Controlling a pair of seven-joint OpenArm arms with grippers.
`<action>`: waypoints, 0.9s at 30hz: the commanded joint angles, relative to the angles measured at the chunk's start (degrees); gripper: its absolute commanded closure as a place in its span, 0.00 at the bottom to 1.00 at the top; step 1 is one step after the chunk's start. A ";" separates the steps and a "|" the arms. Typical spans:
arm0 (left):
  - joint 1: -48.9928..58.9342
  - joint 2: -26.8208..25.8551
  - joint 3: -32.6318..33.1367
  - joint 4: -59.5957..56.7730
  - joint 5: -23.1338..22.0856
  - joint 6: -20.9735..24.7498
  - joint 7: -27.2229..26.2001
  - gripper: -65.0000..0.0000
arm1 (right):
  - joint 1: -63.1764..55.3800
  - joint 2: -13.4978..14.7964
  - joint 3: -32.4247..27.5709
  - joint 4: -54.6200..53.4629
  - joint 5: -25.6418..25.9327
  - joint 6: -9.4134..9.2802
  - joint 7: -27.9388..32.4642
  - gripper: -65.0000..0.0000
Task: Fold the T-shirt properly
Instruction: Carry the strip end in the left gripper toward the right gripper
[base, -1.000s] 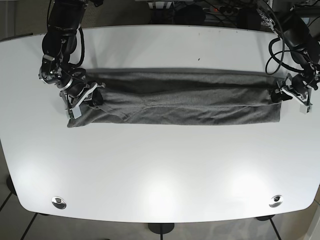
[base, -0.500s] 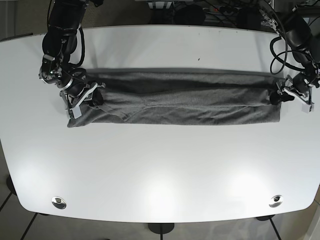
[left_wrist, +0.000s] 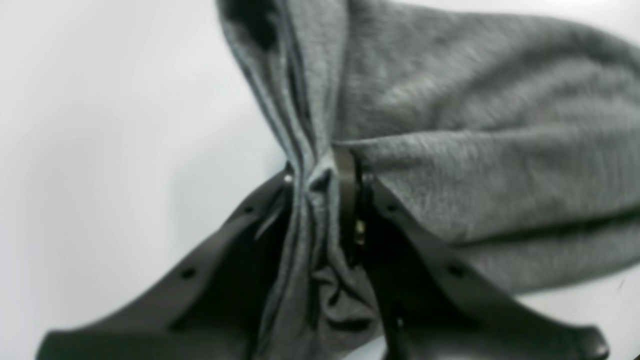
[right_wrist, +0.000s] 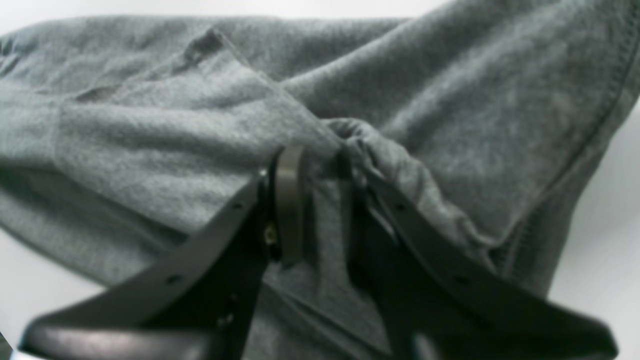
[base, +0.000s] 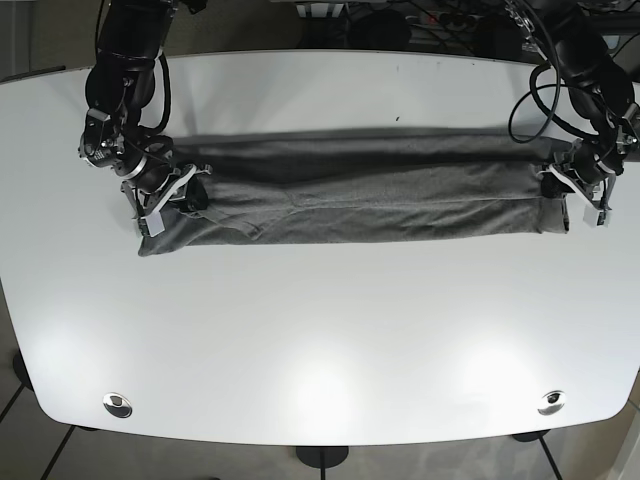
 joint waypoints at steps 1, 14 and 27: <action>-0.66 1.03 0.04 8.00 -1.53 -0.08 1.24 0.94 | 0.53 0.63 0.14 0.66 0.13 -0.03 -0.15 0.82; -0.66 15.45 19.64 23.39 -1.53 -0.08 2.12 0.93 | 0.53 -0.68 0.14 0.93 0.13 -0.11 -0.15 0.82; -2.95 15.53 34.41 15.21 -1.53 3.92 -2.19 0.79 | 0.53 -0.95 -0.04 0.93 0.13 -0.20 -0.15 0.82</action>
